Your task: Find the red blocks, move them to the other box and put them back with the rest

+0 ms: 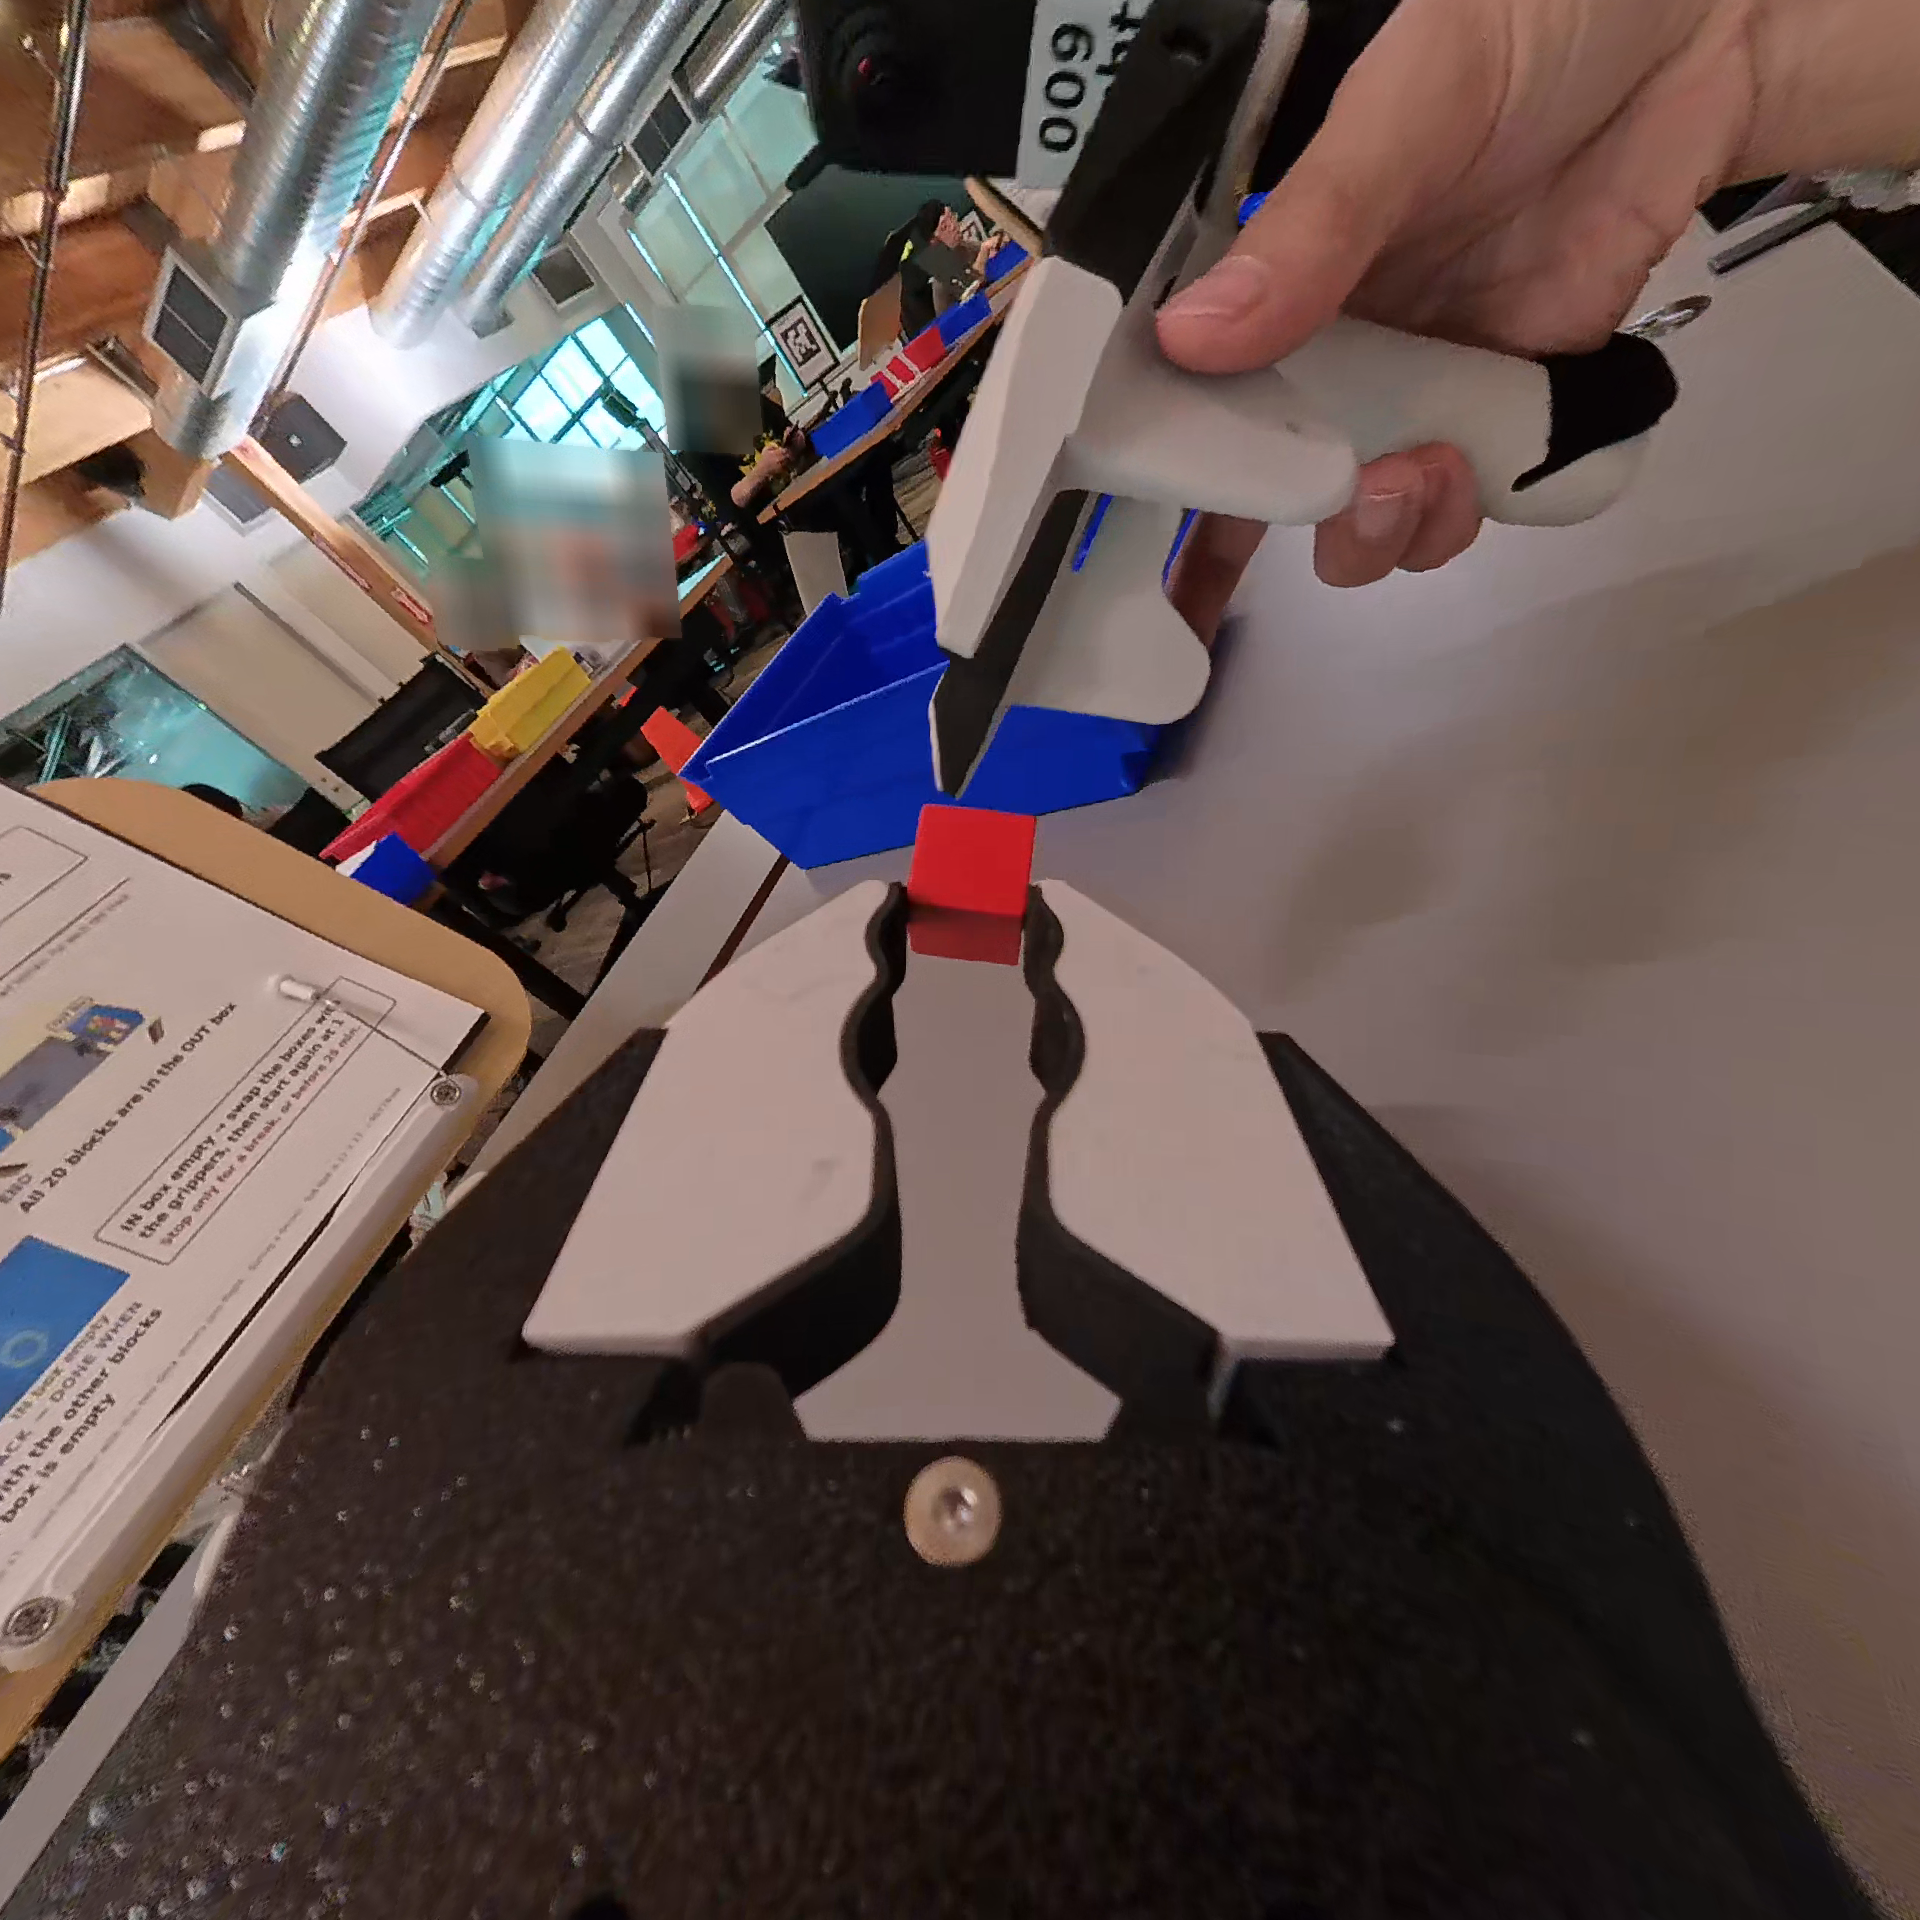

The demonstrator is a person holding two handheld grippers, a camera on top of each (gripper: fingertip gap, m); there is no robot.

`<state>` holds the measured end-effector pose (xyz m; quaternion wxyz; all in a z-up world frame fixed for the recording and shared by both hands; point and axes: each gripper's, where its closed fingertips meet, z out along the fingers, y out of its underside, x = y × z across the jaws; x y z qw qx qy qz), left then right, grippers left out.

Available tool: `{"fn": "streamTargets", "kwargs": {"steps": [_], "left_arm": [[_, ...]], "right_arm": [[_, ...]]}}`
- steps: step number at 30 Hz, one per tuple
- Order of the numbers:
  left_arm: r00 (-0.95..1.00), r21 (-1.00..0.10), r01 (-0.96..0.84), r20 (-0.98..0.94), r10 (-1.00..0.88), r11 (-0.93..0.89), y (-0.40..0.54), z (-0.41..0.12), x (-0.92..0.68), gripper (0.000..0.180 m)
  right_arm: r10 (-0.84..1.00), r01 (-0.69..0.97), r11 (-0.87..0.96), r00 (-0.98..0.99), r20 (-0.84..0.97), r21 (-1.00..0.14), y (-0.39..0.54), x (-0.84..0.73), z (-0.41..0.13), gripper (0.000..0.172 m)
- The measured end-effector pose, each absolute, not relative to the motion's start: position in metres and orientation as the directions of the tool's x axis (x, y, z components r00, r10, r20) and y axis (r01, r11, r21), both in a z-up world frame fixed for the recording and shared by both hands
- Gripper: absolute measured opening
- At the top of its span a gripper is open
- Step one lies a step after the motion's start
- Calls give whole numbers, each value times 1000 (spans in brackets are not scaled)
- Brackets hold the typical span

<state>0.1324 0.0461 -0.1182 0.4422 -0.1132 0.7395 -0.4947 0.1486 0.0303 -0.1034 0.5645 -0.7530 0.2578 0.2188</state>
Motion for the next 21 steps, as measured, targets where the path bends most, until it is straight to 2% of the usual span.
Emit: {"fn": "streamTargets", "kwargs": {"steps": [10,12,13,14,21], "left_arm": [[-569,-814,268,-565,-598,515,47,-130,140,21],[-575,-809,264,-570,-587,526,46,-134,141,21],[-577,-805,264,-573,-582,531,44,-136,141,21],[-579,-802,263,-575,-578,536,44,-137,141,21],[-546,-810,279,-575,-609,515,48,-134,142,21]], "right_arm": [[-65,-656,-425,709,-702,-623,47,137,-138,57],[-31,-658,-440,691,-722,-611,50,133,-141,48],[-12,-656,-440,687,-727,-613,52,132,-140,32],[-4,-654,-433,690,-724,-620,54,132,-140,23],[-13,-599,-429,752,-659,-676,54,136,-135,22]]}}
